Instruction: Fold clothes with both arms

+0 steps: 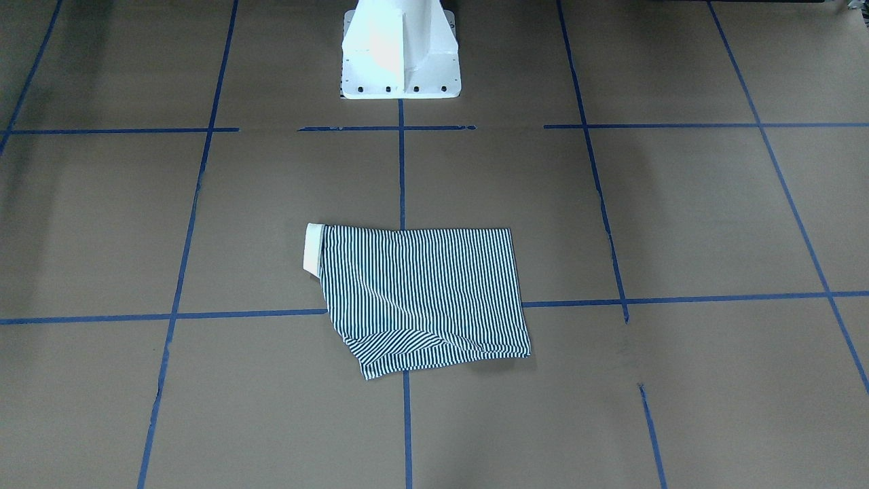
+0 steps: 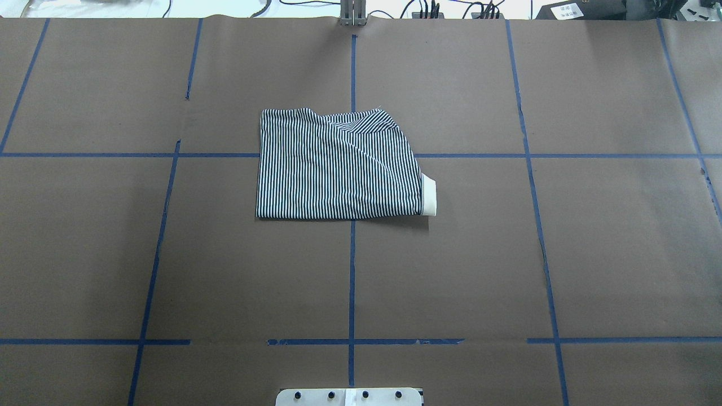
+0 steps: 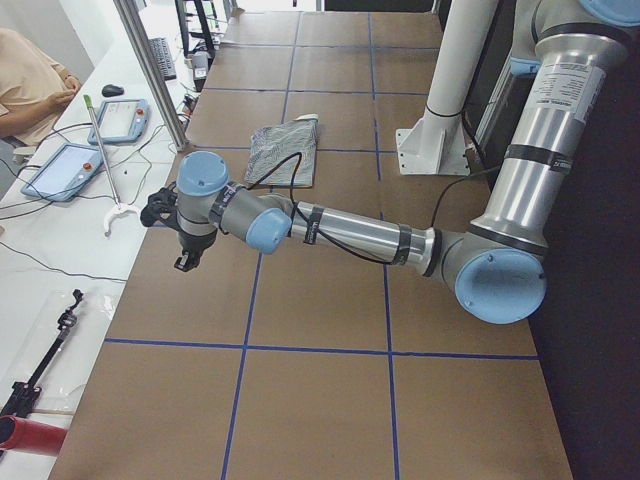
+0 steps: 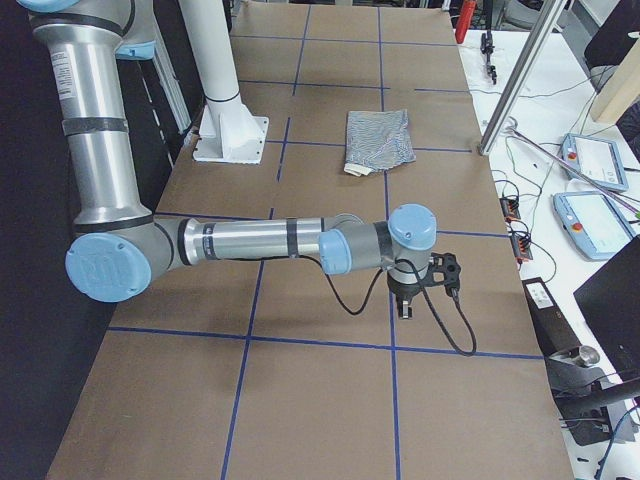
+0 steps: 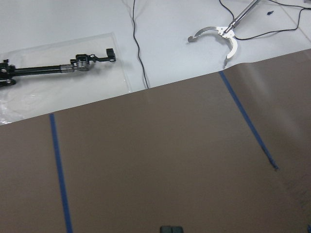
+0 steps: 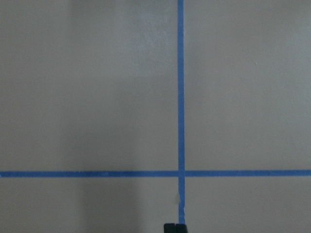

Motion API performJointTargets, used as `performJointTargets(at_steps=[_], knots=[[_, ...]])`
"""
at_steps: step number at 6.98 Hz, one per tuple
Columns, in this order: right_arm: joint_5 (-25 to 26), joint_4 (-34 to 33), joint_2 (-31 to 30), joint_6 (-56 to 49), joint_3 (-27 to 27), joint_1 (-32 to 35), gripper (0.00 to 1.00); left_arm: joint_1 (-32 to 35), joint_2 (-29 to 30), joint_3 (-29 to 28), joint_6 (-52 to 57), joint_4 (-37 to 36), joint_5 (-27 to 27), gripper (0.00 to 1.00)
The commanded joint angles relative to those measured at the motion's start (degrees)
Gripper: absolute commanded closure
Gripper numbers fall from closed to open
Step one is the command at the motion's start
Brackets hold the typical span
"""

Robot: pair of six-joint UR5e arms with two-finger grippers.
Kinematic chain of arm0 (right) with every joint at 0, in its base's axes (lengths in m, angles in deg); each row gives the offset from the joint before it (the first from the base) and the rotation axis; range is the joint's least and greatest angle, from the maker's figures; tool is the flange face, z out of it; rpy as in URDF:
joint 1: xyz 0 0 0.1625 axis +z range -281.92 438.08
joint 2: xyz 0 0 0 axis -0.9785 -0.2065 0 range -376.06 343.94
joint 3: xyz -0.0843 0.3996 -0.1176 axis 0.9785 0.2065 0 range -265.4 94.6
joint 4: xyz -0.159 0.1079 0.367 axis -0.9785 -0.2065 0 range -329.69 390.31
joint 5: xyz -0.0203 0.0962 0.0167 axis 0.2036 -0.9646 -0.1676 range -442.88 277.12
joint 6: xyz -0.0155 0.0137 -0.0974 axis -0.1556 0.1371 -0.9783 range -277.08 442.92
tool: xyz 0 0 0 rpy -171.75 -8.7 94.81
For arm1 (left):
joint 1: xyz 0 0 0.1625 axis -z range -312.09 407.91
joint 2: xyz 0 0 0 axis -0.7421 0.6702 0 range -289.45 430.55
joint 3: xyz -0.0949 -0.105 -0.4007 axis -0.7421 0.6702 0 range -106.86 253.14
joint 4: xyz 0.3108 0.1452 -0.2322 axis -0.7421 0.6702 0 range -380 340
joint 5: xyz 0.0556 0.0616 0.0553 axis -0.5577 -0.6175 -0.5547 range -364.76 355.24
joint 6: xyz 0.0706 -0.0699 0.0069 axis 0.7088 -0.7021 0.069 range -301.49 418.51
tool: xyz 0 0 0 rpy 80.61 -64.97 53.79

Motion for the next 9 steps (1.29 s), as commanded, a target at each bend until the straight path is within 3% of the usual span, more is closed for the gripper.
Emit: performJointTargets(at_steps=[1, 2, 3, 5, 8, 9], knots=[[0.0, -1.7, -8.7, -1.5, -7.8, 0.4, 0.01, 0.2, -13.7, 12.4, 4.0, -11.1, 0.4, 0.57], [-0.6, -1.9, -9.4, -1.6, -8.8, -0.3, 0.00, 0.2, -18.8, 14.8, 3.8, -11.8, 0.6, 0.01], [0.3, -2.0, -9.4, -1.7, -7.9, -2.2, 0.00, 0.0, -24.0, 16.0, 4.4, -9.8, 0.8, 0.00], [0.1, -3.0, -7.4, -1.7, -6.6, -5.4, 0.00, -0.2, -23.6, 16.8, 1.2, -7.4, 0.7, 0.00], [-0.6, -3.7, -8.0, -2.2, -6.5, -3.9, 0.00, -0.2, -23.8, 16.7, -5.0, -6.4, 1.0, 0.00], [-0.4, -3.7, -7.9, -2.2, -6.5, -3.9, 0.00, -0.3, -23.7, 16.7, -5.2, -6.7, 3.3, 0.00]])
